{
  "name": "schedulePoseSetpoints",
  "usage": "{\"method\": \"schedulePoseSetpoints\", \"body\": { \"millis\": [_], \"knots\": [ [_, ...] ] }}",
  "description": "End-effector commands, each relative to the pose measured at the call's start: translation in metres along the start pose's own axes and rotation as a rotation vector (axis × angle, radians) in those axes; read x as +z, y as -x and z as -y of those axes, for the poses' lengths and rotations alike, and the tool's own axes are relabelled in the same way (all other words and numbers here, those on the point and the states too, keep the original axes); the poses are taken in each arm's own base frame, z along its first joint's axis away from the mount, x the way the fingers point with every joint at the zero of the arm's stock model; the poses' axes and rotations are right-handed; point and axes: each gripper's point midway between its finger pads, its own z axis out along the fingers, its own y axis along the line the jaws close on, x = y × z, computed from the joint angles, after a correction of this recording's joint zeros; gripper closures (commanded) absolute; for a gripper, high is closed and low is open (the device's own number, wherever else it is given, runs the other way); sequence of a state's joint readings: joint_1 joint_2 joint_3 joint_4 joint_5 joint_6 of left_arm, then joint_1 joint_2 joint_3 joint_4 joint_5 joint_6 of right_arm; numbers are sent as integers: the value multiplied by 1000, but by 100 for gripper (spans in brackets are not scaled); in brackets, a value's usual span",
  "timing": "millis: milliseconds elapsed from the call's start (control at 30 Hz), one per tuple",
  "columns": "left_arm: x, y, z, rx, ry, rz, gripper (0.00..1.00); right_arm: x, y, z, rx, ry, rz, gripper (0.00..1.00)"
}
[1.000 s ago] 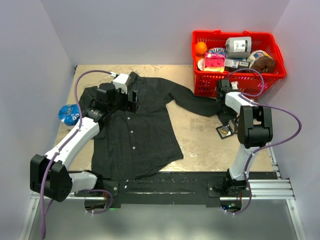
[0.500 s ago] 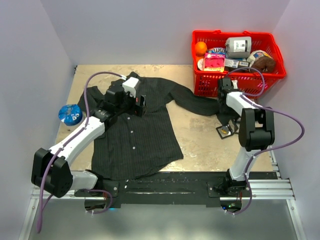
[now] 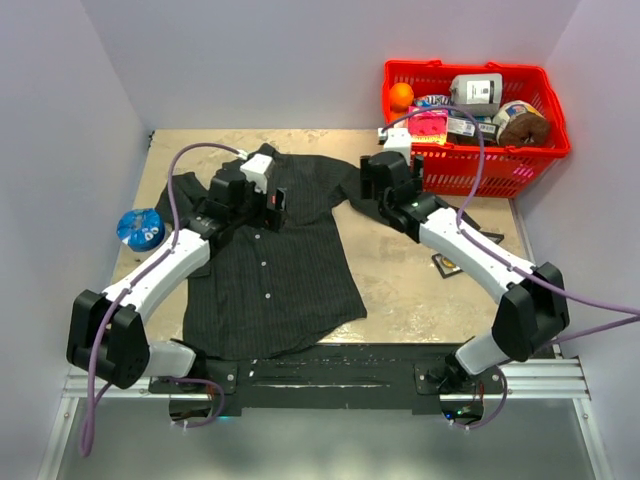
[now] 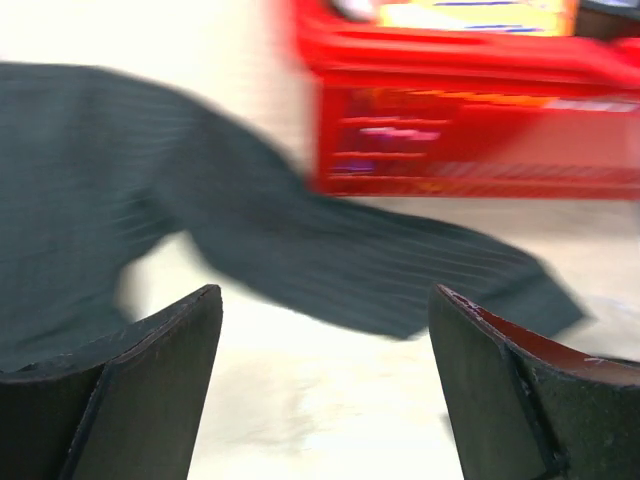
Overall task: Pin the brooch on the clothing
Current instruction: Flatten out the crumpled clothing at the center of the board.
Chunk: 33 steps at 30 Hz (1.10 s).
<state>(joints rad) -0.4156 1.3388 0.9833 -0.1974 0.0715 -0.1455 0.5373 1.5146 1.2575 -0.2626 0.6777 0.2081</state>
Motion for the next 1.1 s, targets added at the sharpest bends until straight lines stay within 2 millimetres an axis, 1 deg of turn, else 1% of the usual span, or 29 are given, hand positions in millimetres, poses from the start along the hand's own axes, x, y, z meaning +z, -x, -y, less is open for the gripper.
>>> {"method": "schedulePoseSetpoints", "body": {
  "millis": [0, 33, 67, 100, 133, 167, 200, 233, 267, 300, 333, 400, 433, 500, 533, 600, 633, 667, 733, 800, 867, 967, 1067],
  "knots": [
    [-7, 17, -28, -29, 58, 64, 1, -11, 0, -54, 81, 174, 7, 15],
    [-8, 18, -33, -34, 70, 68, 1, -18, -5, -77, 69, 252, -4, 15],
    [-10, 19, -38, -40, 81, 72, 1, -15, -11, -92, 62, 286, -13, 15],
    [-11, 21, -47, -50, 103, 79, 1, -13, -19, -103, 47, 312, -29, 16],
    [-14, 22, -53, -57, 115, 89, 1, -16, -18, -119, 42, 353, -33, 16],
    [-15, 23, -57, -64, 125, 93, 1, -17, -25, -133, 27, 398, -65, 17],
    [-16, 24, -68, -77, 147, 98, 1, -6, -45, -145, -3, 405, -114, 18],
    [-17, 24, -72, -76, 162, 99, 1, -5, -39, -154, 3, 428, -112, 18],
    [-19, 24, -75, -70, 181, 96, 1, -1, -47, -162, -7, 443, -142, 19],
    [-20, 22, -81, -67, 212, 91, 1, 7, -62, -169, -26, 440, -179, 20],
    [-24, 24, -82, -56, 218, 99, 1, 10, -61, -173, -25, 443, -181, 20],
    [-28, 25, -90, -47, 270, 109, 1, 16, -70, -182, -29, 461, -205, 21],
    [-29, 26, -91, -39, 275, 113, 1, 22, -81, -190, -35, 468, -230, 22],
    [-27, 24, -92, -38, 277, 107, 1, 27, -91, -197, -35, 480, -258, 23],
    [-26, 24, -92, -38, 273, 104, 1, 34, -99, -199, -36, 469, -276, 25],
    [-24, 23, -91, -40, 270, 96, 1, 42, -106, -199, -33, 458, -294, 27],
    [-24, 22, -92, -39, 270, 94, 1, 46, -114, -199, -31, 454, -311, 29],
    [-24, 22, -92, -39, 270, 93, 1, 50, -115, -199, -22, 459, -312, 30],
    [-24, 22, -91, -39, 267, 93, 1, 58, -123, -198, -6, 467, -332, 32],
    [-23, 22, -90, -38, 261, 93, 1, 64, -123, -197, 1, 467, -327, 36],
    [-23, 22, -89, -40, 258, 94, 1, 68, -130, -197, -8, 466, -334, 39],
    [-23, 22, -88, -41, 251, 96, 1, 73, -132, -199, -11, 475, -329, 42],
    [-23, 23, -87, -42, 245, 96, 1, 78, -129, -203, -5, 488, -314, 43]
  ]
}}
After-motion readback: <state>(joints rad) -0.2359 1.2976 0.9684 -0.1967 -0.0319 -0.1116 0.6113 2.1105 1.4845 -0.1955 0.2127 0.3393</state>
